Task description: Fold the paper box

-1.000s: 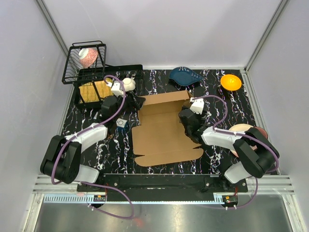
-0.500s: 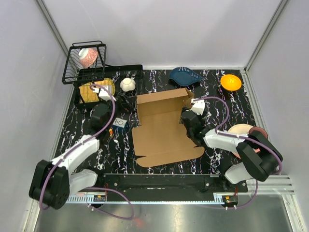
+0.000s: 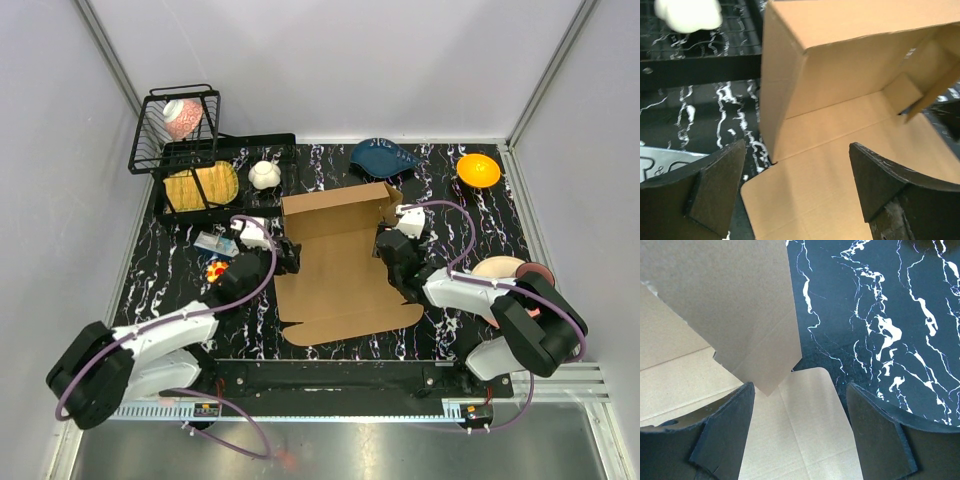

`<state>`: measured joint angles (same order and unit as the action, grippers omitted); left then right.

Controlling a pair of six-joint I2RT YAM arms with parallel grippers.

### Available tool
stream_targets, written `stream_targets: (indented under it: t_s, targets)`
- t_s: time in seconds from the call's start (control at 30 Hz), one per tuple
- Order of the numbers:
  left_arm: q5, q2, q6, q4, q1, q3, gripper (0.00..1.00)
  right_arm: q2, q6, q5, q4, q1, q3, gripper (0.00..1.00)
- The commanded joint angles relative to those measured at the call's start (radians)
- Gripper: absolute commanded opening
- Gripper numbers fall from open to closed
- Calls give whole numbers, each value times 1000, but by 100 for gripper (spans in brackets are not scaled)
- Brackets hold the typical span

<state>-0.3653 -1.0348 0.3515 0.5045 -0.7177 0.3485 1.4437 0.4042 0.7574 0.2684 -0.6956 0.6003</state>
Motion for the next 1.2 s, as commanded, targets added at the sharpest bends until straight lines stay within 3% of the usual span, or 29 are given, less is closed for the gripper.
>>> stream_targets:
  t_s: [0.0,0.27,0.4,0.5,0.53,0.57,0.77,1.0,1.17]
  targets:
    - [-175,-105,-12,100,-8,16,87,-19,-7,-12,48,1,-8,79]
    - [-235,-315,-106,175,-6,156,83,-60,-30,-15,35,1,-30,79]
    - [-216,-390,-123,195,-6,193,75,-78,-28,-23,20,1,-36,79]
    - [-201,-409,-134,219,-6,198,59,-83,-27,-23,19,1,-45,79]
    - [-198,-413,-138,221,-5,198,47,-86,-27,-23,18,1,-46,79]
    - [-195,-416,-141,221,-6,199,42,-86,-27,-26,17,1,-46,79]
    - [-176,-403,-172,184,-6,204,15,-173,-12,-76,-70,-1,-13,79]
    - [-156,-390,-221,36,-6,267,0,-477,-39,-69,-357,1,78,80]
    - [-162,-392,-227,-4,-3,282,0,-586,27,40,-466,18,82,72]
